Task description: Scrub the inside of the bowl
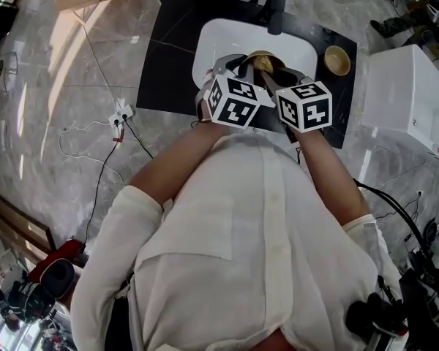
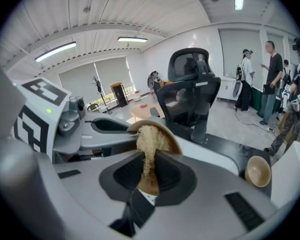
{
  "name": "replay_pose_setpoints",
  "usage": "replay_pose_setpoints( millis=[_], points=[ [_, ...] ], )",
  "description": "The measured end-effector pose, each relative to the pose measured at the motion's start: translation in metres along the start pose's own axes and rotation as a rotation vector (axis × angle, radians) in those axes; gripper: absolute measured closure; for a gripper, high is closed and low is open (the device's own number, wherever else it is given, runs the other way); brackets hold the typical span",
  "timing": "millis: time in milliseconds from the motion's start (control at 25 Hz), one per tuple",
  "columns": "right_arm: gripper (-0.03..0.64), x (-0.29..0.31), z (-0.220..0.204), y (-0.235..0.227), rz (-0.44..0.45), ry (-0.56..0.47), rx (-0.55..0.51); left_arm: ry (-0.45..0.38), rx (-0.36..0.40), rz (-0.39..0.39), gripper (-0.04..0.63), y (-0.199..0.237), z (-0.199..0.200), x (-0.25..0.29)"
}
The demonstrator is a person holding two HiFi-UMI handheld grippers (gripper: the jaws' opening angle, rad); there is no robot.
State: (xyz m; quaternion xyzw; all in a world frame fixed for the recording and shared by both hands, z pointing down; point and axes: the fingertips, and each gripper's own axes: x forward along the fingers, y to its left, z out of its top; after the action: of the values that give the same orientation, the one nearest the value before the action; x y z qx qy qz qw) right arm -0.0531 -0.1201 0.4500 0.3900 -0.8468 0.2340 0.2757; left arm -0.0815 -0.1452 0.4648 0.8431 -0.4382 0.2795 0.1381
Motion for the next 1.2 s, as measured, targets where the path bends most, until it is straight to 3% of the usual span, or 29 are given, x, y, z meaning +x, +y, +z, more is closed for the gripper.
replay_pose_setpoints(
  millis=[240, 520, 920, 1200],
  points=[
    [0.569, -0.010, -0.007, -0.013, -0.048, -0.019, 0.041, -0.007, -0.001, 0.028, 0.578, 0.007, 0.000, 0.001],
    [0.569, 0.001, -0.035, -0.016, -0.008, 0.022, 0.166, -0.010, 0.020, 0.018, 0.574, -0.001, 0.003, 0.005],
    [0.569, 0.016, -0.027, 0.003, 0.043, 0.051, 0.124, -0.017, 0.029, -0.011, 0.574, -0.008, 0.006, 0.005],
    [0.569, 0.004, -0.005, -0.009, 0.020, -0.032, 0.143, -0.004, 0.021, -0.023, 0.575, -0.009, 0.000, 0.007]
  ],
)
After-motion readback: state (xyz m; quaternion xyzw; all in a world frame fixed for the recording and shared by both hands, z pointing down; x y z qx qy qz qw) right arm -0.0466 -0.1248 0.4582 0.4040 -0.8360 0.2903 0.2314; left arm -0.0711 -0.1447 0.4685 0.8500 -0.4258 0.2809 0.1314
